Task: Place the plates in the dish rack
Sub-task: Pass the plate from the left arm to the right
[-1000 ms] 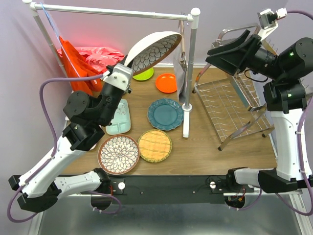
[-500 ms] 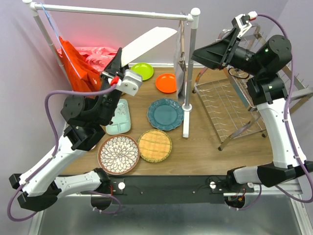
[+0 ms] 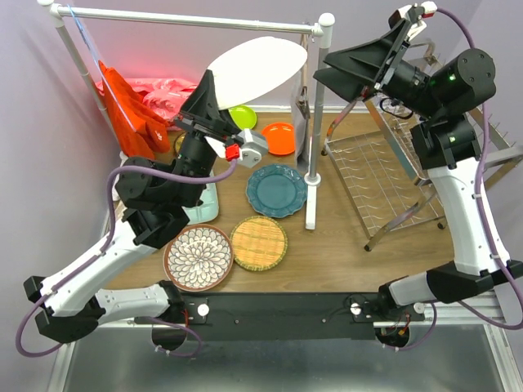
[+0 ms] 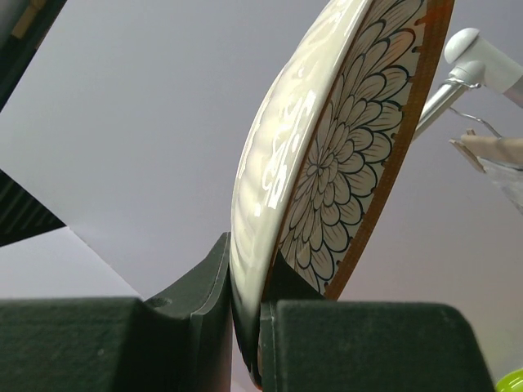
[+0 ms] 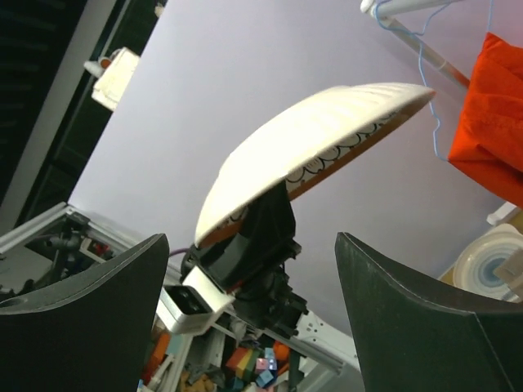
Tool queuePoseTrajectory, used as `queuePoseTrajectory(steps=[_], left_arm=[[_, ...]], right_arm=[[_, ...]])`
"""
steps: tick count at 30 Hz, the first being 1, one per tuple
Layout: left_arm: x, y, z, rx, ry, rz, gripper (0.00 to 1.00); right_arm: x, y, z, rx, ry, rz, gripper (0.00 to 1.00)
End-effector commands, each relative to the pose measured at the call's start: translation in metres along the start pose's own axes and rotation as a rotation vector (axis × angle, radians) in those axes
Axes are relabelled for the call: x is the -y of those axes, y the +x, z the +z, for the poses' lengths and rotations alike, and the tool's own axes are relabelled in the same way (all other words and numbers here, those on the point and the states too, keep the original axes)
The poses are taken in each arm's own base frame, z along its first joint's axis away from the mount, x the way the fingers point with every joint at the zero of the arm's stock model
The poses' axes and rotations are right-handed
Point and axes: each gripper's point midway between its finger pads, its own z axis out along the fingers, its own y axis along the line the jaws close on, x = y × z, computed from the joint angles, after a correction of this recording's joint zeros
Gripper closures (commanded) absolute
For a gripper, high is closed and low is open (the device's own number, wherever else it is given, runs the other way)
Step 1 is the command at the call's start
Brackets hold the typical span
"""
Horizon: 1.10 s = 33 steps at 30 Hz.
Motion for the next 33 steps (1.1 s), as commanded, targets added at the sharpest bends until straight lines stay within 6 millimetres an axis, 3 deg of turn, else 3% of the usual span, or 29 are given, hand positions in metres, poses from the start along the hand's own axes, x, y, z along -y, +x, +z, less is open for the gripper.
queuePoseTrajectory(steps=[1,10,19,24,33], left_arm=[[-0.061,-0.028,-0.001,0.098,-0.188,-0.015,1.00],[-0.066,-0.048,0.012,0.120,-0.201,0.019,1.00],[-0.062,-0.044,0.017,0.069,-0.200,0.123,1.00],[-0.069,-0.043,0.016,0.052,-0.231,0.156,1.00],[-0.064,-0.044,0.021,0.051,-0.224,0.170,1.00]], right_arm=[[-0.016,-0.014,0.012,0.052,-0.036,0.067,0.10],[0.000,-0.009,0.030,0.037,0.010,0.196,0.12],[-0.025,-0.013,0.039,0.039,-0.044,0.250,0.14],[-0.024,-0.014,0.040,0.042,-0.040,0.295,0.22],[-0.033,-0.015,0.043,0.067,-0.045,0.393,0.39]])
